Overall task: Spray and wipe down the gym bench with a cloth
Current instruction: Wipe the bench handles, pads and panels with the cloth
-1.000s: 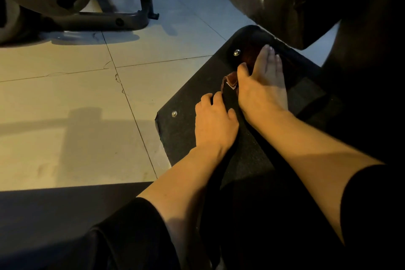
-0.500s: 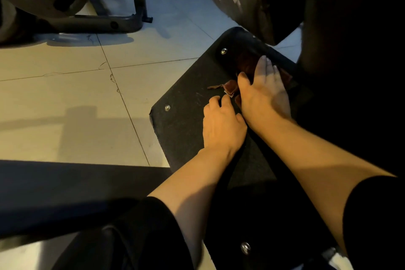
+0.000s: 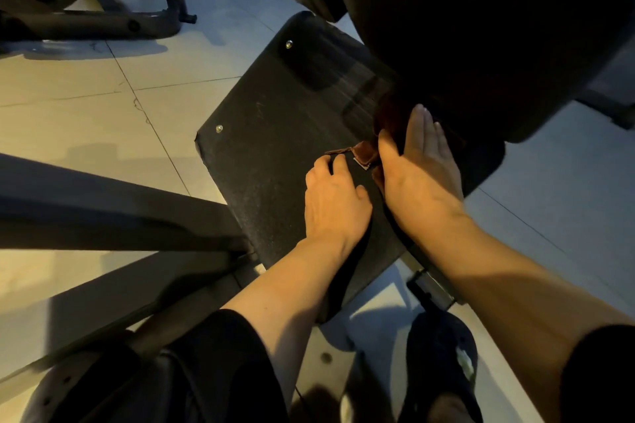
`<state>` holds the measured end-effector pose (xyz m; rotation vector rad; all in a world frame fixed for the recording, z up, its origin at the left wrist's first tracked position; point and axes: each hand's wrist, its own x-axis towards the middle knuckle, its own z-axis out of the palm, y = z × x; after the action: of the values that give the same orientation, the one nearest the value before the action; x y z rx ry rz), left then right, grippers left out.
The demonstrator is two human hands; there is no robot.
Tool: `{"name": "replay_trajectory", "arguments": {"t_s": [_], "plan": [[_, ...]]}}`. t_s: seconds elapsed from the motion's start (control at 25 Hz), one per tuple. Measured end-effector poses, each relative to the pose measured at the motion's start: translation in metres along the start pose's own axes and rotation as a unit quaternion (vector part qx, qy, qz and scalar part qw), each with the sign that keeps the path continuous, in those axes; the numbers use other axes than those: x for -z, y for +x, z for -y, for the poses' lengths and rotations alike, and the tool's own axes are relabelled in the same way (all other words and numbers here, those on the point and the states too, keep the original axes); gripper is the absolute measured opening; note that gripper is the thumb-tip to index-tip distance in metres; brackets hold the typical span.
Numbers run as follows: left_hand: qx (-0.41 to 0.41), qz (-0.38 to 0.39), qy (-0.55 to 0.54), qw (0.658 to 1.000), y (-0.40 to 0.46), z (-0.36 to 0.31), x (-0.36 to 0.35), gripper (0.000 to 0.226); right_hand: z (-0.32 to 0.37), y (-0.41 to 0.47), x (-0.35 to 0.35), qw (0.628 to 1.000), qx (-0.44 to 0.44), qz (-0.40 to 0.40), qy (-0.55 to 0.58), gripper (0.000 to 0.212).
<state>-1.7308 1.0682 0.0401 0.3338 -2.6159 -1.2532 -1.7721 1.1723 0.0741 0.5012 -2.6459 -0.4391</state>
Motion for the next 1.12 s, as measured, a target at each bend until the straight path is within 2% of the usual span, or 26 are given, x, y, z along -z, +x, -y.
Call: {"name": "replay_trajectory", "arguments": {"t_s": [0.24, 0.72, 0.92, 1.12], "plan": [[0.003, 0.006, 0.008, 1.0, -0.016, 0.001, -0.002, 0.059, 0.002, -0.023, -0.004, 0.999, -0.027, -0.018, -0.025, 0.04], [0.027, -0.041, 0.015, 0.999, 0.078, 0.033, 0.032, 0.059, 0.052, 0.079, -0.01, 0.999, 0.036, -0.015, 0.005, 0.057], [0.034, -0.066, 0.011, 0.997, 0.114, 0.048, 0.046, 0.059, 0.081, 0.131, -0.015, 0.997, 0.068, 0.024, -0.006, 0.068], [0.056, -0.075, 0.018, 0.995, 0.145, 0.069, 0.056, 0.056, 0.107, 0.181, -0.022, 0.995, 0.1, 0.024, 0.0, 0.065]]}}
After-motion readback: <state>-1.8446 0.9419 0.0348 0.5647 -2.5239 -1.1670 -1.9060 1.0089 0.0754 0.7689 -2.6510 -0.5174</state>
